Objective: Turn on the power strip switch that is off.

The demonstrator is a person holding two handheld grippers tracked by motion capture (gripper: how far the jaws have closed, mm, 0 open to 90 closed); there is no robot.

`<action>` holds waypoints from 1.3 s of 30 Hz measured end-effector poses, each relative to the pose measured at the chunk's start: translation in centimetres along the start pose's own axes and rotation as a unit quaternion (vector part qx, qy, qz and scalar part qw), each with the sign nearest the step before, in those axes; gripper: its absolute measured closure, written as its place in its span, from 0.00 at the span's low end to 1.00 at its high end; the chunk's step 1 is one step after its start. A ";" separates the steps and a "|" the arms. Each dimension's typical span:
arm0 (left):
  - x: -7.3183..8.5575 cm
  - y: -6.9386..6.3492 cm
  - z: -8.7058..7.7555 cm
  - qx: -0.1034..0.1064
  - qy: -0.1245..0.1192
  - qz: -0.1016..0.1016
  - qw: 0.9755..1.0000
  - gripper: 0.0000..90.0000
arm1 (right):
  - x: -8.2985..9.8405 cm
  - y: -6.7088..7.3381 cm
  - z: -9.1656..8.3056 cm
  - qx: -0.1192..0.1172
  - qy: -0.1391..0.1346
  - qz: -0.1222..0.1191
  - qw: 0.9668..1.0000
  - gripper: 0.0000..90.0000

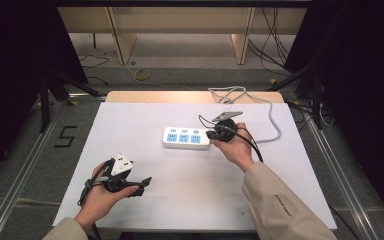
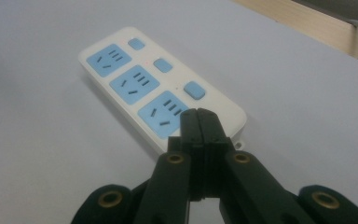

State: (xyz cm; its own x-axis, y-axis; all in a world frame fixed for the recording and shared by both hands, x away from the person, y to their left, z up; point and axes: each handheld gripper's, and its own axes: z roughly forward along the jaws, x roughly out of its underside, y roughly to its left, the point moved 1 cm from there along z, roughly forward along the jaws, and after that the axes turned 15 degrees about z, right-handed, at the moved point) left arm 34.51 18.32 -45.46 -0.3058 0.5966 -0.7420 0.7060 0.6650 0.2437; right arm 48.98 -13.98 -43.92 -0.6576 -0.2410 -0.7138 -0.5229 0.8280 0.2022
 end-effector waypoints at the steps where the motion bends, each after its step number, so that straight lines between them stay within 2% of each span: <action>1: 0.0 0.0 0.0 0.000 0.000 0.000 1.000 0.19 | 0.0 0.0 0.1 0.000 0.001 0.000 1.000 1.00; 39: -0.1 -0.1 0.0 0.001 -0.002 0.003 1.000 0.18 | -1.2 -0.2 2.2 0.013 0.019 0.000 1.000 1.00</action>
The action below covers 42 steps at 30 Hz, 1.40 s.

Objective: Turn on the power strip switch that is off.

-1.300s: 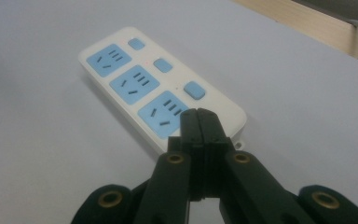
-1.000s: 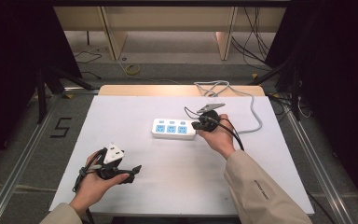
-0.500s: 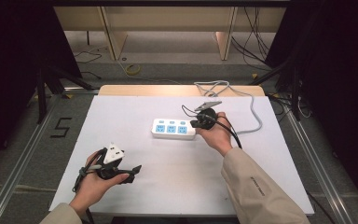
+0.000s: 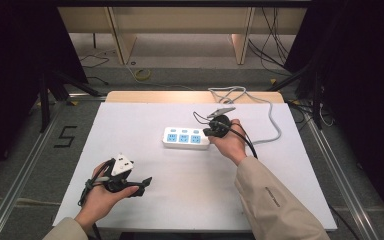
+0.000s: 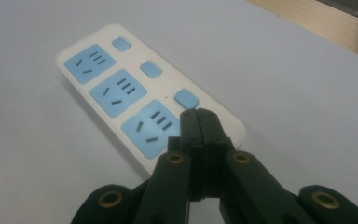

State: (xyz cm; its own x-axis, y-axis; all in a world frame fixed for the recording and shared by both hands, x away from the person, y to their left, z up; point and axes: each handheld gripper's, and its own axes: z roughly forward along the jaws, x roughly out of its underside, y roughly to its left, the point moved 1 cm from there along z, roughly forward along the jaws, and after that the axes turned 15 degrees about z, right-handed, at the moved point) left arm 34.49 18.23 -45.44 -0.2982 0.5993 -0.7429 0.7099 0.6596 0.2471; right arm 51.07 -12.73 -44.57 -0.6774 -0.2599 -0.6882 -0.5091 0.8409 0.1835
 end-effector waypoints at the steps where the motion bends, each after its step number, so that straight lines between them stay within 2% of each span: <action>1: 0.0 0.0 0.0 0.000 0.001 0.000 1.000 0.18 | -0.1 0.0 0.0 0.000 0.001 0.000 1.000 1.00; 42: 0.0 0.0 0.0 0.003 0.000 0.000 1.000 0.19 | -1.6 0.5 2.4 0.015 0.020 -0.011 1.000 1.00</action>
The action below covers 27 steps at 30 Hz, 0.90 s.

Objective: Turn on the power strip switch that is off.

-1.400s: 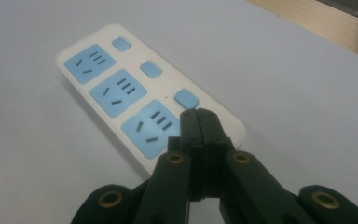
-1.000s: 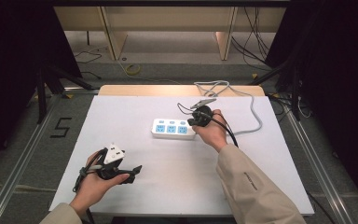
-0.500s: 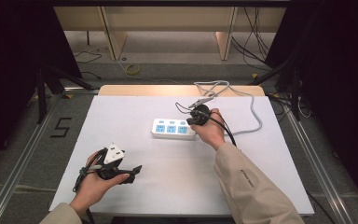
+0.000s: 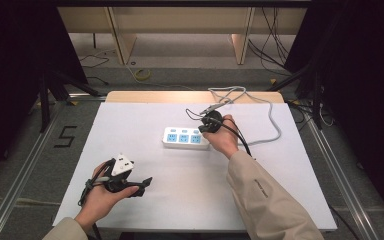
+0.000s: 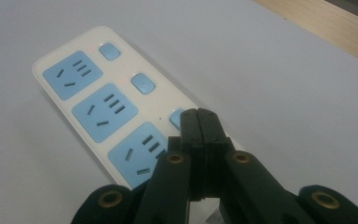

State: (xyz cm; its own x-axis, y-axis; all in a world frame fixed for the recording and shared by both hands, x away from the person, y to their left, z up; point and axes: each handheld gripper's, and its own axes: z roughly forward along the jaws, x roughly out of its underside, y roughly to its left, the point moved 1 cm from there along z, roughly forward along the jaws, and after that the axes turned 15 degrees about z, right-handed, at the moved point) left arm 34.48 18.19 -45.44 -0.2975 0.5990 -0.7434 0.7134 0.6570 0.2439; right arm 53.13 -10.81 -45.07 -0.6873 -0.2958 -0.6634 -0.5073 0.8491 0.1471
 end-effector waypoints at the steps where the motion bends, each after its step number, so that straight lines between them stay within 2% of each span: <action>1: 0.0 0.0 0.0 0.000 0.000 0.000 1.000 0.19 | 0.0 0.0 0.0 -0.001 0.001 -0.001 1.000 1.00; 27: 0.0 0.0 0.0 0.001 0.001 0.001 1.000 0.19 | -0.9 0.5 1.0 0.001 0.010 -0.004 1.000 1.00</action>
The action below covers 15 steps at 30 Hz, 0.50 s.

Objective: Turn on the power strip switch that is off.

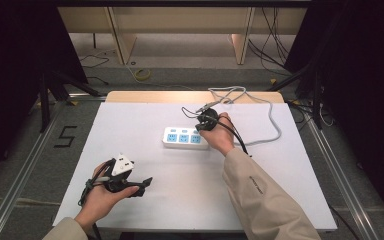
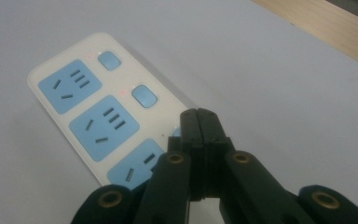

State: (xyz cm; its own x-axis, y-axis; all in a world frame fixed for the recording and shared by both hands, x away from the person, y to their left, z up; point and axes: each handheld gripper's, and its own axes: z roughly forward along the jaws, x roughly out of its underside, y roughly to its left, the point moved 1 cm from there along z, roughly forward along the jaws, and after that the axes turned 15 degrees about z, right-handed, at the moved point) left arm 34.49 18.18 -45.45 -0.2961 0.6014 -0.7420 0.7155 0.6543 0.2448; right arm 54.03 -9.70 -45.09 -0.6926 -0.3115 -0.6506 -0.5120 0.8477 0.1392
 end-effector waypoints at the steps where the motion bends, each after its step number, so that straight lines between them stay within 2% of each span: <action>1: 0.0 0.0 0.0 0.000 0.000 0.000 1.000 0.19 | 0.0 0.0 0.0 0.001 0.000 0.000 1.000 1.00; 15: 0.0 0.0 0.0 0.000 0.000 0.000 1.000 0.19 | -0.4 -0.2 0.2 0.002 0.002 0.003 1.000 1.00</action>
State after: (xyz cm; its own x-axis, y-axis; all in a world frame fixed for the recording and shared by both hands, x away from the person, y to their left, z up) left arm 34.50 18.17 -45.45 -0.2958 0.6022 -0.7415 0.7157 0.6538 0.2455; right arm 54.49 -9.62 -45.01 -0.6977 -0.3069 -0.6473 -0.5054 0.8513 0.1410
